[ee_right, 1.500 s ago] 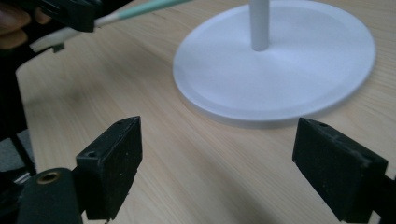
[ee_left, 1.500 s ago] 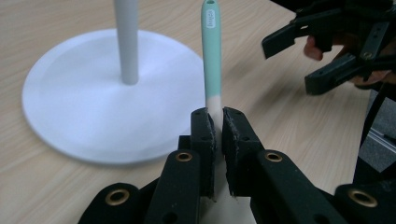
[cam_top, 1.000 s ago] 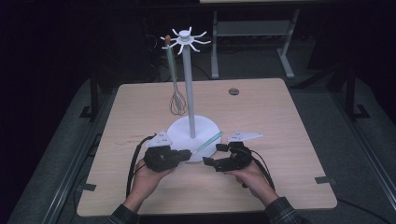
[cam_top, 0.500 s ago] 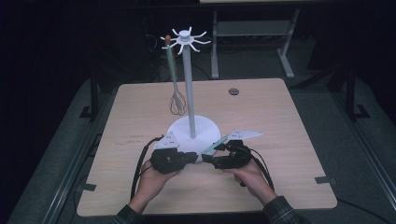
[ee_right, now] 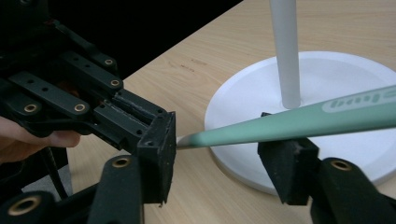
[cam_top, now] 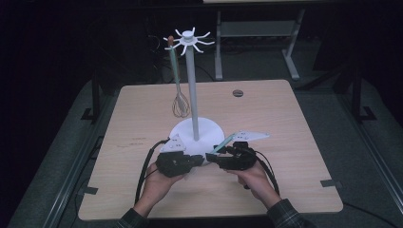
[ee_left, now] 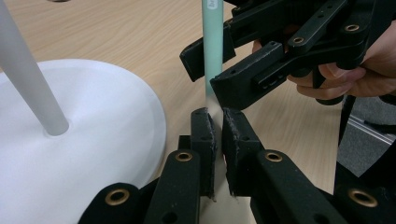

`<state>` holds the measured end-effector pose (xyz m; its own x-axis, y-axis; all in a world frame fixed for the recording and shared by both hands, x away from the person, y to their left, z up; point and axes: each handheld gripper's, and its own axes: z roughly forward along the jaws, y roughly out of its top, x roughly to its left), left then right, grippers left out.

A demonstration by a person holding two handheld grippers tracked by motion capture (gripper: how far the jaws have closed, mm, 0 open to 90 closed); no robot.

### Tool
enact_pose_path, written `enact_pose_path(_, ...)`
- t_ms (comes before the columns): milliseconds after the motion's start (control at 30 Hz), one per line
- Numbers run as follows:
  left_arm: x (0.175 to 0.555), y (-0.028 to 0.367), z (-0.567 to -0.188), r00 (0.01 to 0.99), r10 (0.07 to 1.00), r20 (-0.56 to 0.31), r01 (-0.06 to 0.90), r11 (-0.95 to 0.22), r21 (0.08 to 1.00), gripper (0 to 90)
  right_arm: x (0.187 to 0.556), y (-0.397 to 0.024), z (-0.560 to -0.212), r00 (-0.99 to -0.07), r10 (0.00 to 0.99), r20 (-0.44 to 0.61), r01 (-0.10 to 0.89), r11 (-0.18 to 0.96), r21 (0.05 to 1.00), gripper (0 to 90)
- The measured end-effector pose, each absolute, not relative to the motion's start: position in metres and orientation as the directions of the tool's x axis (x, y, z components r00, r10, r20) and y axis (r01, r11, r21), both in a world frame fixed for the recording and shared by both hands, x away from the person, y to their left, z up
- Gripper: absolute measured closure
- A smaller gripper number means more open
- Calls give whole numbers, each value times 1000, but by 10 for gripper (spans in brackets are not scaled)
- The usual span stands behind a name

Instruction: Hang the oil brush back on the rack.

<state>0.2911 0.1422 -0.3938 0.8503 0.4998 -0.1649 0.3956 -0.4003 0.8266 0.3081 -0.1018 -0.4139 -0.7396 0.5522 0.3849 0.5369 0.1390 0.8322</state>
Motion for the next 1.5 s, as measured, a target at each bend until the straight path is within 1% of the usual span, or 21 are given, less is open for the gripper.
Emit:
enact_pose_path(33, 291, 142, -394, 850, 501, -164, 396, -402, 825, 831, 308, -102, -413, -739, 545, 395, 541, 132, 830, 515)
enact_pose_path(67, 291, 142, -394, 850, 501, -164, 396, -402, 825, 831, 308, -102, -413, -739, 545, 395, 541, 132, 830, 515)
enact_pose_path(100, 291, 141, -395, 850, 501, -163, 397, -404, 824, 831, 309, -103, -413, -743, 540, 396, 537, 128, 834, 544)
enact_pose_path(133, 291, 141, -395, 850, 502, -162, 396, -403, 825, 831, 309, -103, -413, -743, 540, 396, 537, 128, 834, 544)
enact_pose_path(167, 291, 140, -395, 851, 500, -159, 393, -406, 825, 830, 309, -104, -413, -745, 535, 399, 536, 123, 836, 575)
enact_pose_path(200, 291, 140, -395, 851, 500, -159, 393, -406, 825, 830, 309, -104, -413, -745, 535, 399, 536, 123, 836, 575)
enact_pose_path(267, 292, 140, -395, 853, 497, -157, 391, -410, 824, 830, 308, -105, -412, -747, 528, 405, 537, 118, 835, 620)
enact_pose_path(367, 293, 138, -397, 852, 498, -165, 395, -404, 825, 830, 308, -105, -411, -747, 523, 411, 538, 113, 835, 644)
enact_pose_path(567, 296, 133, -398, 859, 487, -156, 388, -421, 820, 828, 309, -108, -410, -751, 507, 424, 538, 96, 837, 738)
enact_pose_path(667, 296, 131, -399, 859, 485, -163, 391, -414, 822, 828, 309, -109, -409, -751, 504, 427, 539, 93, 837, 753)
enact_pose_path(700, 296, 129, -399, 858, 486, -169, 394, -410, 822, 828, 310, -110, -409, -753, 498, 430, 537, 87, 839, 773)
enact_pose_path(967, 298, 126, -399, 867, 472, -160, 382, -421, 823, 830, 310, -111, -407, -764, 465, 447, 533, 65, 843, 845)
enact_pose_path(1133, 298, 128, -398, 868, 465, -177, 386, -406, 828, 820, 309, -111, -406, -778, 456, 432, 513, 64, 856, 848)
enact_pose_path(1167, 298, 129, -398, 867, 467, -174, 385, -406, 829, 786, 308, -111, -405, -785, 461, 413, 496, 70, 865, 848)
enact_pose_path(1200, 299, 130, -398, 867, 467, -171, 383, -407, 829, 786, 308, -111, -405, -785, 461, 413, 496, 70, 865, 848)
enact_pose_path(1233, 299, 131, -397, 868, 467, -171, 384, -412, 826, 764, 308, -111, -405, -787, 463, 408, 492, 71, 868, 848)
enact_pose_path(1267, 299, 133, -397, 869, 468, -162, 380, -419, 825, 734, 308, -112, -404, -787, 466, 404, 490, 75, 869, 848)
enact_pose_path(1300, 299, 136, -398, 869, 471, -155, 378, -429, 820, 674, 308, -114, -404, -794, 467, 389, 477, 80, 875, 848)
enact_pose_path(1333, 299, 136, -398, 869, 471, -155, 378, -429, 820, 643, 308, -114, -404, -794, 467, 389, 477, 80, 875, 848)
enact_pose_path(1367, 298, 138, -398, 868, 471, -154, 381, -435, 816, 643, 307, -114, -403, -794, 470, 386, 474, 81, 877, 848)
enact_pose_path(1500, 296, 146, -402, 870, 477, -129, 374, -464, 803, 522, 306, -116, -402, -804, 479, 353, 449, 99, 888, 847)
